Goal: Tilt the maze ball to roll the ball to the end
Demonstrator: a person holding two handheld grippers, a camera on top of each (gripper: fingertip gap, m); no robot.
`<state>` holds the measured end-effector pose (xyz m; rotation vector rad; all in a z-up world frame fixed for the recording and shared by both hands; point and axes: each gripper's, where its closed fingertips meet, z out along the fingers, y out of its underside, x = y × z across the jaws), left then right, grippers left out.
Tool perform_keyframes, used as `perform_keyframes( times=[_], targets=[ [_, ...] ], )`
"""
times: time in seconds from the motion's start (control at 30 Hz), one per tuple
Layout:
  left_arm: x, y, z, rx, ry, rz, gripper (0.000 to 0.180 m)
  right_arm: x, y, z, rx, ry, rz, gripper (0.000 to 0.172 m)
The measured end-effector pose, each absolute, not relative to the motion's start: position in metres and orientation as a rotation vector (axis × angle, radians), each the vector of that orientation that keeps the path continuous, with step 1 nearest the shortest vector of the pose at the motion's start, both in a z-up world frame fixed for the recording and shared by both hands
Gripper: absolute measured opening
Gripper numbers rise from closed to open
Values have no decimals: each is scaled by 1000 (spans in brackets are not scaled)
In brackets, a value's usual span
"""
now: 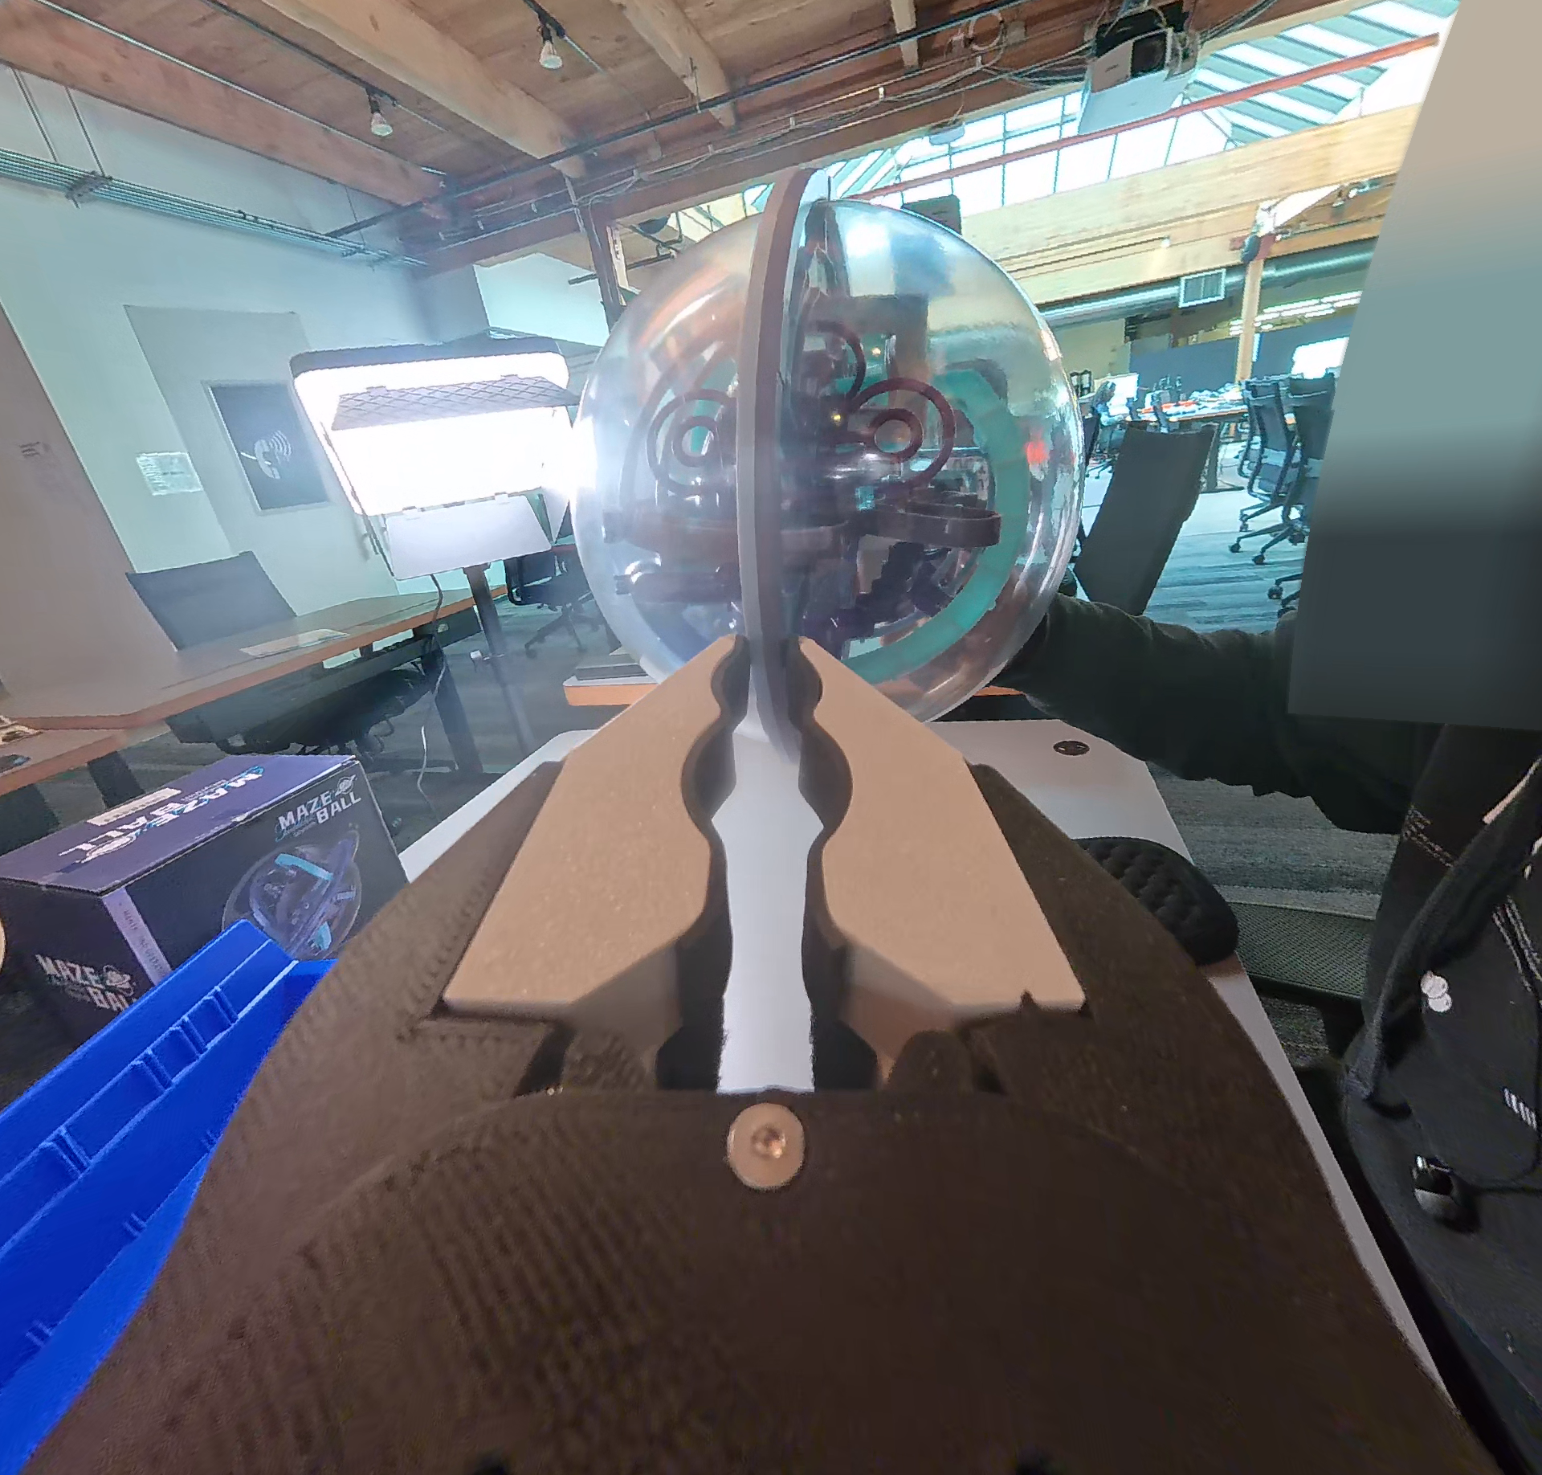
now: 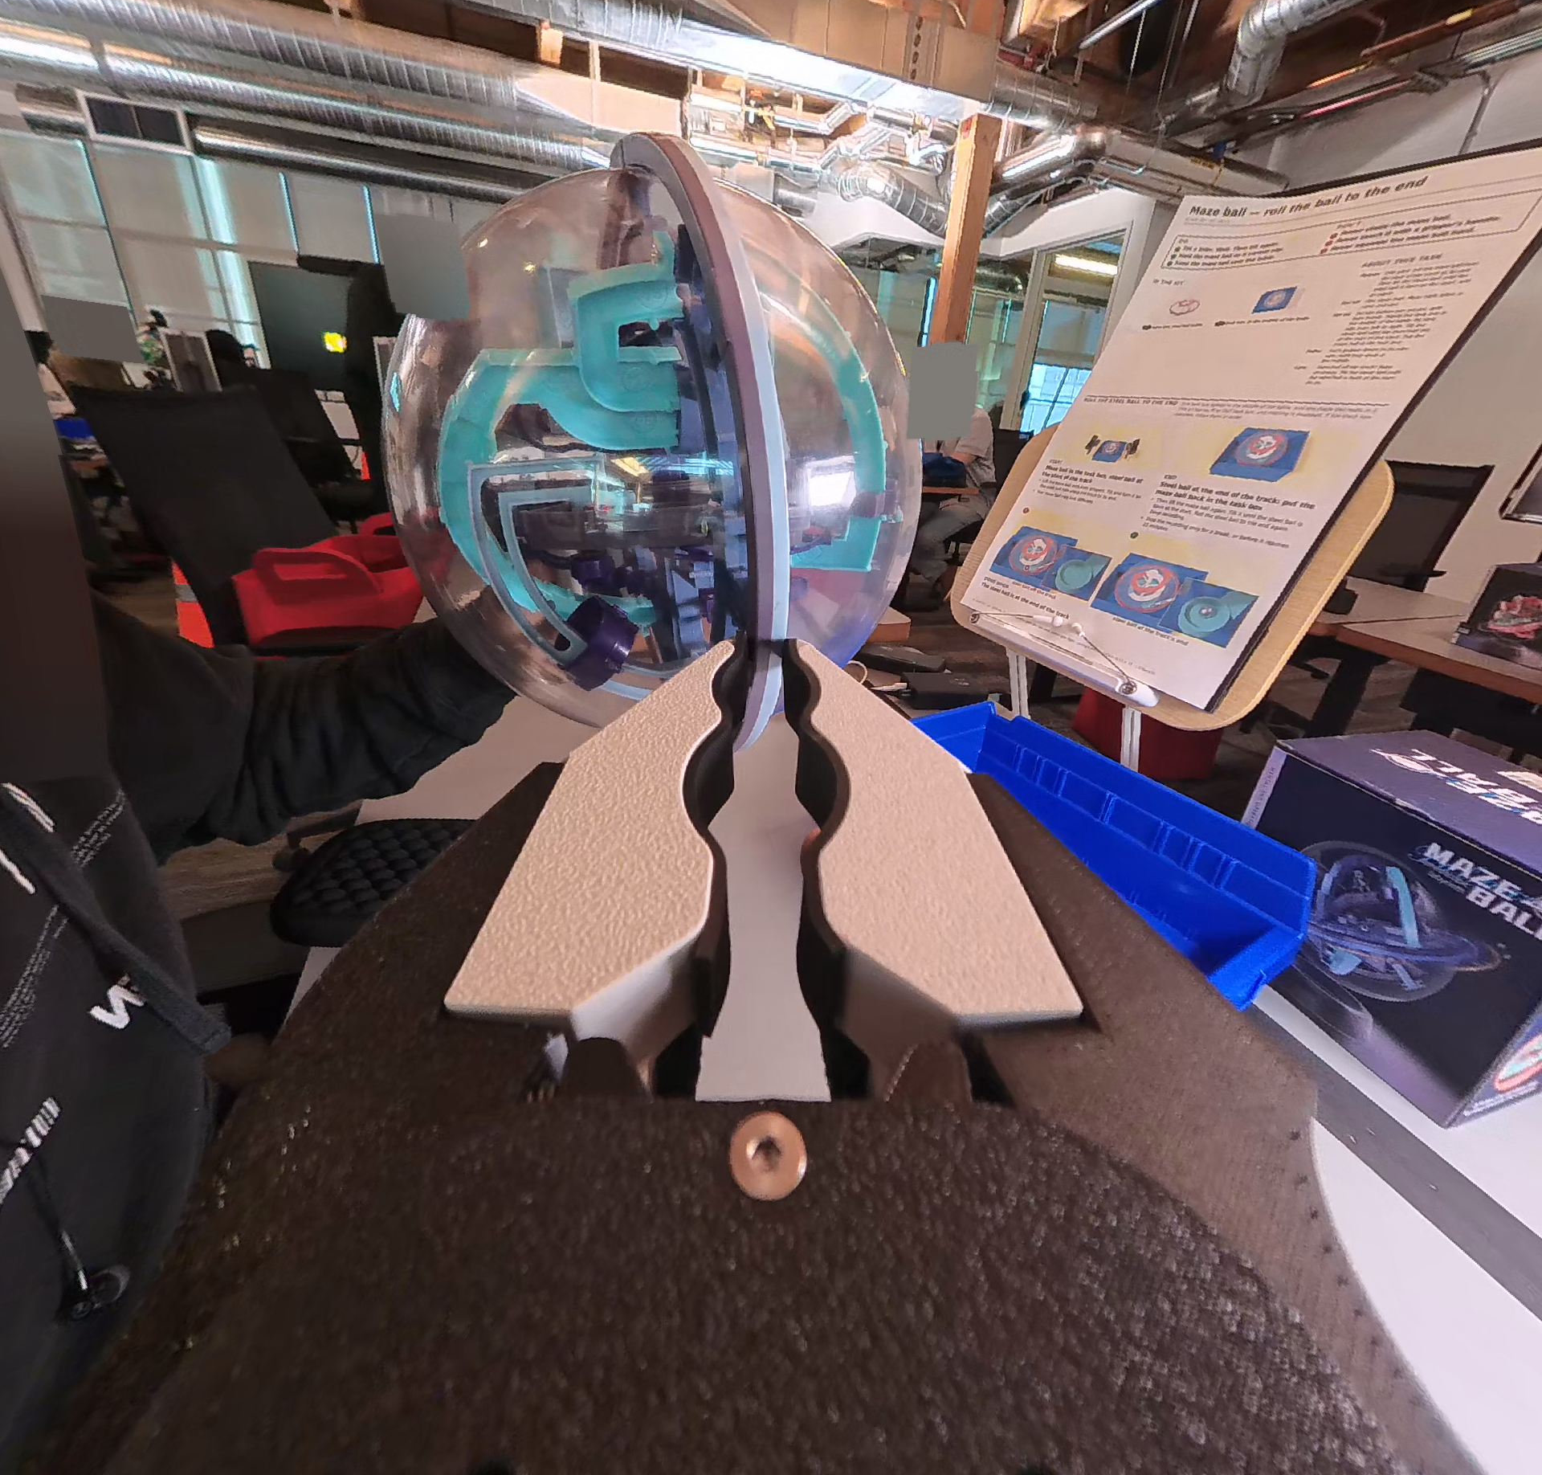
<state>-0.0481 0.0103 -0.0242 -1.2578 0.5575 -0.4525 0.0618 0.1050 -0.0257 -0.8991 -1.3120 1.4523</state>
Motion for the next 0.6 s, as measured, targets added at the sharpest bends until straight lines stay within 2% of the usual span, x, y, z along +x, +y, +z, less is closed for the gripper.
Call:
perform_keyframes(
  times=[0.6],
  targets=[
    [-46,12,-35,-1324,511,-520,7,63,107,-40,-962,-1315,1469,6]
  ],
)
